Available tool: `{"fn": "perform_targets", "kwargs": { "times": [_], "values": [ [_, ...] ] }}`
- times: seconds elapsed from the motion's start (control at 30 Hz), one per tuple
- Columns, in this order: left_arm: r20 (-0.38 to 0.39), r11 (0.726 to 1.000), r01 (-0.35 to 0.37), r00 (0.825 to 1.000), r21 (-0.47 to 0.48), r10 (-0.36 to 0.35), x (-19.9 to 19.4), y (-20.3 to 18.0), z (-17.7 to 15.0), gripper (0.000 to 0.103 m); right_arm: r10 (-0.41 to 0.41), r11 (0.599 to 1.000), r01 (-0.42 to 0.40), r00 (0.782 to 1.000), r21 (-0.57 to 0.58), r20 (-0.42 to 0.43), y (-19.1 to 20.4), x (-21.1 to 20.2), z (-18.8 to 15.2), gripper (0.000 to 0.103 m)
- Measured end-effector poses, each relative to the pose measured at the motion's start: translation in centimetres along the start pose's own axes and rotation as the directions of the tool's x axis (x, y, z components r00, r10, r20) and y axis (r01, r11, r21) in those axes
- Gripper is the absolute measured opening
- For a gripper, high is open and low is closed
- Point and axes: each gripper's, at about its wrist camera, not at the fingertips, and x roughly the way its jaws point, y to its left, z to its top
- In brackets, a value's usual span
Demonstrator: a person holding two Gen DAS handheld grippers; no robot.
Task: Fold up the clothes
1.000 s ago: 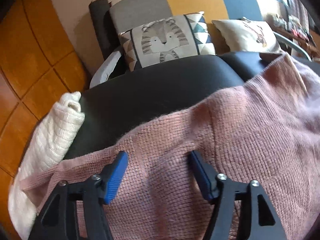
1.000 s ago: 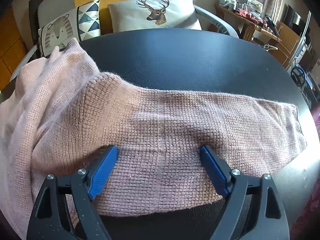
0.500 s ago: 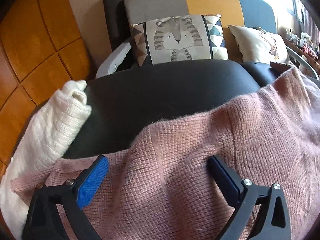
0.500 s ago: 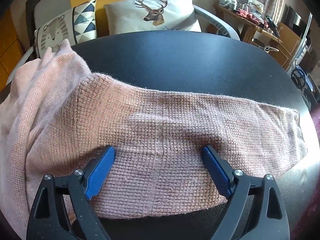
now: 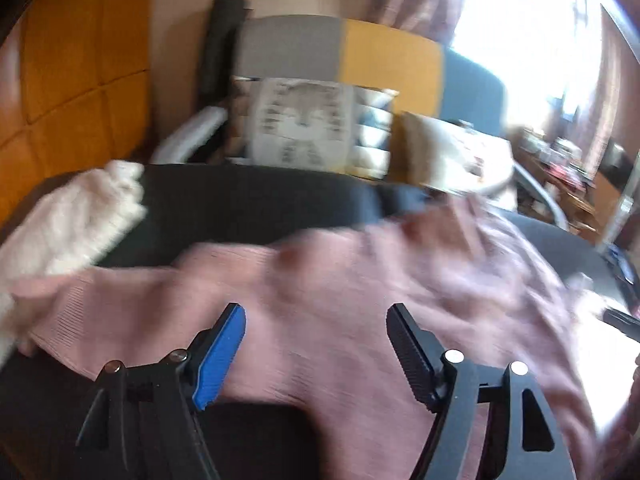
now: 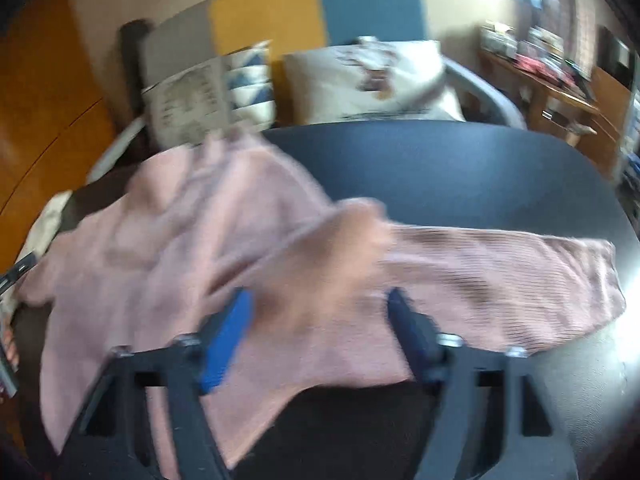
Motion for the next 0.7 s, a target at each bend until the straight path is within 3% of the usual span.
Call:
{"fn": "perform_targets", "kwargs": {
  "times": [0.03, 0.07, 0.13, 0.27, 0.33, 0.43, 0.5, 0.53, 0.6, 0.7],
  "values": [
    [-0.016, 0.999, 0.013, 1.000, 0.033, -0.012, 0.0, -1.4, -0.6, 0.073, 0.021, 1.000, -0.021, 0.999, -0.017, -0.025, 0.8, 0.3, -0.2, 0.016],
    [-0.033, 0.998, 0.020, 0.999, 0.065, -0.018, 0.0, -2.7, -1.3, 0.067, 0.027, 0.999, -0.028, 0.998, -0.019, -0.050, 1.4, 0.7, -0.6, 0.016],
    [-0.071, 0.991, 0.023, 0.997, 0.130, -0.013, 0.0, -4.9, -2.8, 0.064, 0.035, 0.999, -0.037, 0.994, -0.015, -0.107, 2.3, 1.4, -1.4, 0.016],
    [-0.085, 0.990, -0.006, 0.996, 0.143, 0.018, -1.1, -5.6, -5.1, 0.064, 0.079, 0.981, -0.049, 0.985, 0.186, -0.155, 0.6, 1.3, -4.0, 0.018],
    [-0.061, 0.995, -0.049, 0.997, 0.092, 0.054, -2.2, -4.3, -5.9, 0.064, 0.133, 0.950, -0.085, 0.981, 0.299, -0.144, -0.9, 0.9, -5.2, 0.018],
    [-0.037, 0.992, -0.123, 0.992, 0.003, 0.123, -3.1, -1.1, -6.4, 0.064, 0.140, 0.932, -0.080, 0.979, 0.355, -0.148, -2.0, 1.0, -6.3, 0.020],
    [-0.055, 0.987, -0.146, 0.988, -0.067, 0.143, -2.8, 1.4, -6.5, 0.065, 0.153, 0.924, -0.090, 0.978, 0.371, -0.144, -2.3, 1.2, -6.4, 0.033],
    [-0.073, 0.984, -0.140, 0.989, -0.110, 0.132, -2.5, 2.5, -6.6, 0.065, 0.163, 0.918, -0.101, 0.977, 0.384, -0.134, -2.3, 1.3, -6.3, 0.036],
    [-0.124, 0.972, -0.100, 0.989, -0.211, 0.074, -1.8, 4.6, -7.0, 0.066, 0.182, 0.905, -0.121, 0.977, 0.409, -0.113, -2.2, 1.3, -6.1, 0.056],
    [-0.161, 0.954, -0.073, 0.987, -0.292, 0.026, -0.9, 6.1, -7.7, 0.066, 0.173, 0.903, -0.116, 0.980, 0.414, -0.102, -1.9, 1.4, -6.0, 0.062]
  ]
}}
